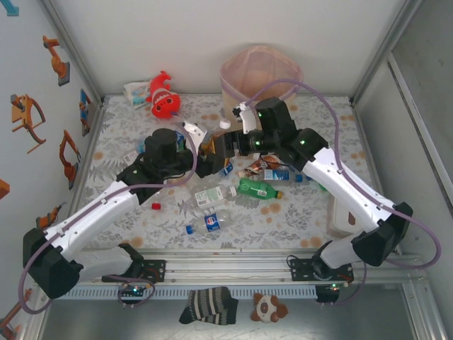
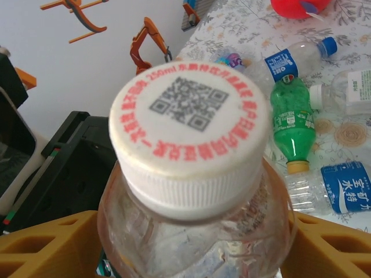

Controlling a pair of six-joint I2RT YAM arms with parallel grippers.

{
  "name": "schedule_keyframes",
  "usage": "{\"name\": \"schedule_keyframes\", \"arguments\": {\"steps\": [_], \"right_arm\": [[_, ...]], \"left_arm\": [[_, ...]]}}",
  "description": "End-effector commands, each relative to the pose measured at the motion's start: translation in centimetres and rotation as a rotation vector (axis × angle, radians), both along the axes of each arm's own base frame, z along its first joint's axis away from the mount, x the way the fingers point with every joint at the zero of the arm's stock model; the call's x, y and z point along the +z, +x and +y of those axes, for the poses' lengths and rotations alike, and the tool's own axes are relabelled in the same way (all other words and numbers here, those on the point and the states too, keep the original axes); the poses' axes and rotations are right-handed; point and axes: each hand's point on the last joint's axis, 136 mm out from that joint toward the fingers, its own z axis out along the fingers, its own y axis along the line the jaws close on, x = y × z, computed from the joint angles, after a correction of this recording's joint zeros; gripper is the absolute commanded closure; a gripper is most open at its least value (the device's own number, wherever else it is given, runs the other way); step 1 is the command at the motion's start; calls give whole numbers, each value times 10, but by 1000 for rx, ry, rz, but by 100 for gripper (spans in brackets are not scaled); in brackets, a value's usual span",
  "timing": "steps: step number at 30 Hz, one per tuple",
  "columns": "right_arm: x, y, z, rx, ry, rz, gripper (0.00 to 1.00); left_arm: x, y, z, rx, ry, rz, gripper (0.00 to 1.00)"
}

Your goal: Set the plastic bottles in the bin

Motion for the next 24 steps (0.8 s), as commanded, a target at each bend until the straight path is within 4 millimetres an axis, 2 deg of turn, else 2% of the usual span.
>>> {"name": "schedule_keyframes", "arguments": {"steps": [1,12,15,18,24], "right_arm": [[1,5,2,-28,-2,4,27],[0,8,1,-41,-15,8,40],[1,9,-1,-51,-19,-3,42],[3,12,-4,-68,-26,-17,44],[5,20,-17,-110,-71,-61,45]], "left_arm": [[27,-5,-9,-49,-49,-75,56],[22,3,-9,-18,-30,-74,54],[21,4,-9,-15,-29,-73,49],[25,4,-9,-15,-40,-81,39],[31,4,-2,13,-36,-102,33]]}}
